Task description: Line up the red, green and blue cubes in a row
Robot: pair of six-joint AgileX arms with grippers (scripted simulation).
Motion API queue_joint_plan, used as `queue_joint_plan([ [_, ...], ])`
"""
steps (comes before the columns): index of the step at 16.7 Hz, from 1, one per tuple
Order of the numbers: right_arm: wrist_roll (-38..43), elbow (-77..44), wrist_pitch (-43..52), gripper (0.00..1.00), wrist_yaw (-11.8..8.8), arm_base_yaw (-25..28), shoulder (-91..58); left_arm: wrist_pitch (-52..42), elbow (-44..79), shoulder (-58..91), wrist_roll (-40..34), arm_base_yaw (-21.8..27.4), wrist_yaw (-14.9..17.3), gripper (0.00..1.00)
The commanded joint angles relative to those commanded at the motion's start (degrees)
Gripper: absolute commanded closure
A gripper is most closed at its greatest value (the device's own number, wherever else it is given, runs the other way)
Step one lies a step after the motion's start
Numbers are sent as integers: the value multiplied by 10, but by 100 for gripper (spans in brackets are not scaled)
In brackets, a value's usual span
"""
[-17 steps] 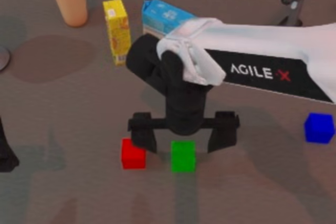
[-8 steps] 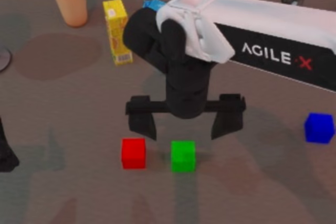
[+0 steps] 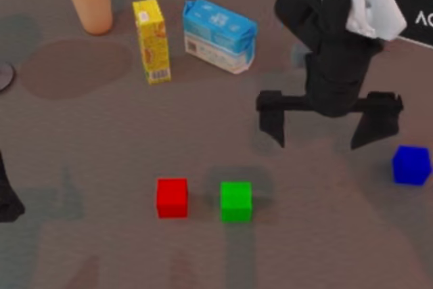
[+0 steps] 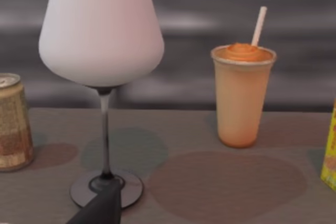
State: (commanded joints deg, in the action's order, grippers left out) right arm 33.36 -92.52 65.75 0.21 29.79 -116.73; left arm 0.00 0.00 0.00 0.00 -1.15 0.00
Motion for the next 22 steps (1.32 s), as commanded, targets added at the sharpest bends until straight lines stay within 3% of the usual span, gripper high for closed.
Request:
queue_joint_plan([
  [4,-114,93,-34,0,-1,-146,53,0,0,0,0,0,0,0],
  [7,-169,137,-53,0,-1,-203,82,0,0,0,0,0,0,0],
  [14,-175,147,-64,0,-1,-209,81,0,0,0,0,0,0,0],
  [22,-174,232,-218,0,-1,-210,14,0,0,0,0,0,0,0],
])
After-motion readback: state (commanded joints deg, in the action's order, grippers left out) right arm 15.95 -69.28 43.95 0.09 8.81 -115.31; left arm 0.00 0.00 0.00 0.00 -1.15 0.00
